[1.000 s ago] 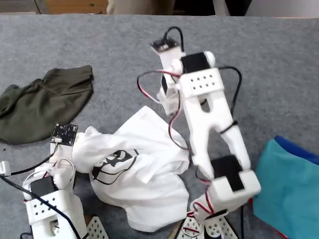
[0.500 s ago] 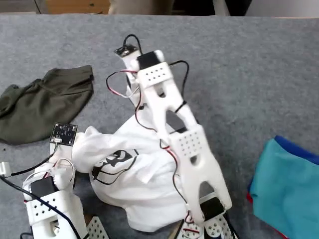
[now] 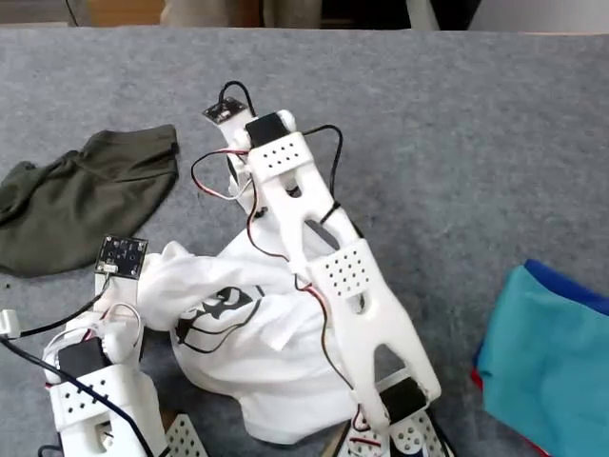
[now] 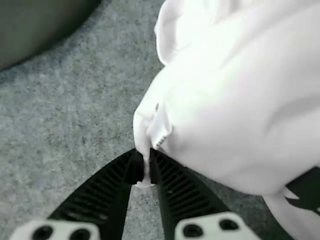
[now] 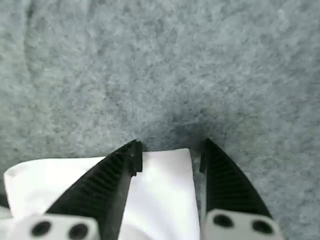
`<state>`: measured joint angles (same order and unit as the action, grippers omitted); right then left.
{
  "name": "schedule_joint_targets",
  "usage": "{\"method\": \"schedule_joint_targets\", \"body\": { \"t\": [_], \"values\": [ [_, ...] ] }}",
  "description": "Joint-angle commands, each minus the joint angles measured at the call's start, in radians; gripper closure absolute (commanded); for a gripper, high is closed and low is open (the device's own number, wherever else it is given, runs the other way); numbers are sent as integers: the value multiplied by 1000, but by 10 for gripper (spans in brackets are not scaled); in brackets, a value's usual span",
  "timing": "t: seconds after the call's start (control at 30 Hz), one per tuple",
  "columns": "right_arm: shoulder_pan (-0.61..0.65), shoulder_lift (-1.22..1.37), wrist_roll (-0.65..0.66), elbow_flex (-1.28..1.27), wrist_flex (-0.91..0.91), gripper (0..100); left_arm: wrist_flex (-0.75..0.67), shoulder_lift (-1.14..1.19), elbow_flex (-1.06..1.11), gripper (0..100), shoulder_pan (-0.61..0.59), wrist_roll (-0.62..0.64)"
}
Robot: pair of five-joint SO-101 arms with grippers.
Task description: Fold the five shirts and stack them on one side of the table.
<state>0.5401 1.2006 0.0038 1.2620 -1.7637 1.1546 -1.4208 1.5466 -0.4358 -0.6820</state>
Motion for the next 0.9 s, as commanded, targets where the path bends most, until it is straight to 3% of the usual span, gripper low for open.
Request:
{"method": "schedule_joint_targets", "body": {
  "t": [0.0, 0.37, 0.6, 0.8, 0.87],
  "values": [
    [7, -28, -2, -53, -25, 797, -9, -10, -5, 981, 3, 5],
    [-76, -107, 5, -266, -18, 800, -11, -10, -5, 981, 3, 5],
    [-81, -116, 0, -249, -18, 928, -11, -10, -5, 981, 3, 5],
    [-88, -197, -15, -197, -23, 737, -11, -10, -5, 981, 3, 5],
    [-74, -239, -9, -222, -23, 723, -11, -10, -5, 981, 3, 5]
  ]
}}
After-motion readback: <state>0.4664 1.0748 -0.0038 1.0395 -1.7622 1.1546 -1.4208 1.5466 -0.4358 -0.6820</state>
